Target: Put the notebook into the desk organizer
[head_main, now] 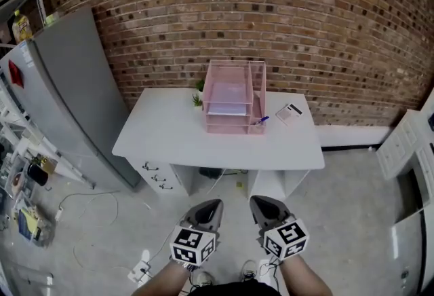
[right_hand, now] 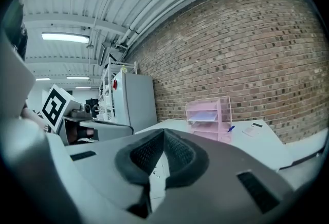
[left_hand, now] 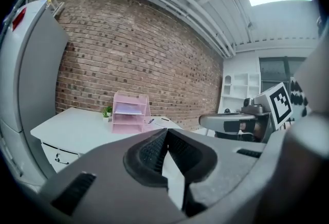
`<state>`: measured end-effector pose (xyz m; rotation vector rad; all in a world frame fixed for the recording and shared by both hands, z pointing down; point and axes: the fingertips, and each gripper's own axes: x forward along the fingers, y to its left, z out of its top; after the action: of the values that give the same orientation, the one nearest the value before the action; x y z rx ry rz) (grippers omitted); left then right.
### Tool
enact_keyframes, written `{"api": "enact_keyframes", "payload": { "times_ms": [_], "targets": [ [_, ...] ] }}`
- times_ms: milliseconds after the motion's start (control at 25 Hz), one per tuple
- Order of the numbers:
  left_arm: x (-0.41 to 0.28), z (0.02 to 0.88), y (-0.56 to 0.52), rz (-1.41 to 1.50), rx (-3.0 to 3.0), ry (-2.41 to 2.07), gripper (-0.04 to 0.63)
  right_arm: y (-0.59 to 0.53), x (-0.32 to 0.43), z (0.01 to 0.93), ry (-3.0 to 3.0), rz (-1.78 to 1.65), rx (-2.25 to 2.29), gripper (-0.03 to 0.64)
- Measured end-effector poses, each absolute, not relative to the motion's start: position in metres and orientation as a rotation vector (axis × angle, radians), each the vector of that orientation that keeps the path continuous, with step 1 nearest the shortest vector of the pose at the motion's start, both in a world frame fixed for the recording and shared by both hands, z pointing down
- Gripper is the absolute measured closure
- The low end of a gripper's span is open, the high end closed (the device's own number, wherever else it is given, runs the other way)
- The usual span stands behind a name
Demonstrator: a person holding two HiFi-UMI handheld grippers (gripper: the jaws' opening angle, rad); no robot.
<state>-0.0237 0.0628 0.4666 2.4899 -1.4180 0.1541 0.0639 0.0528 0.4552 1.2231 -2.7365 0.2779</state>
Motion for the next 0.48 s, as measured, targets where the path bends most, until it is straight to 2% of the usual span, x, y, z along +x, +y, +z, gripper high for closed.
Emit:
{"api": "enact_keyframes", "payload": {
  "times_ms": [480],
  "targets": [
    [-0.011, 0.466, 0.051, 0.182, 2.52, -1.379, 0.589, 0.041, 0.077, 0.46, -2.731, 0.325, 1.289, 0.614]
  ]
}}
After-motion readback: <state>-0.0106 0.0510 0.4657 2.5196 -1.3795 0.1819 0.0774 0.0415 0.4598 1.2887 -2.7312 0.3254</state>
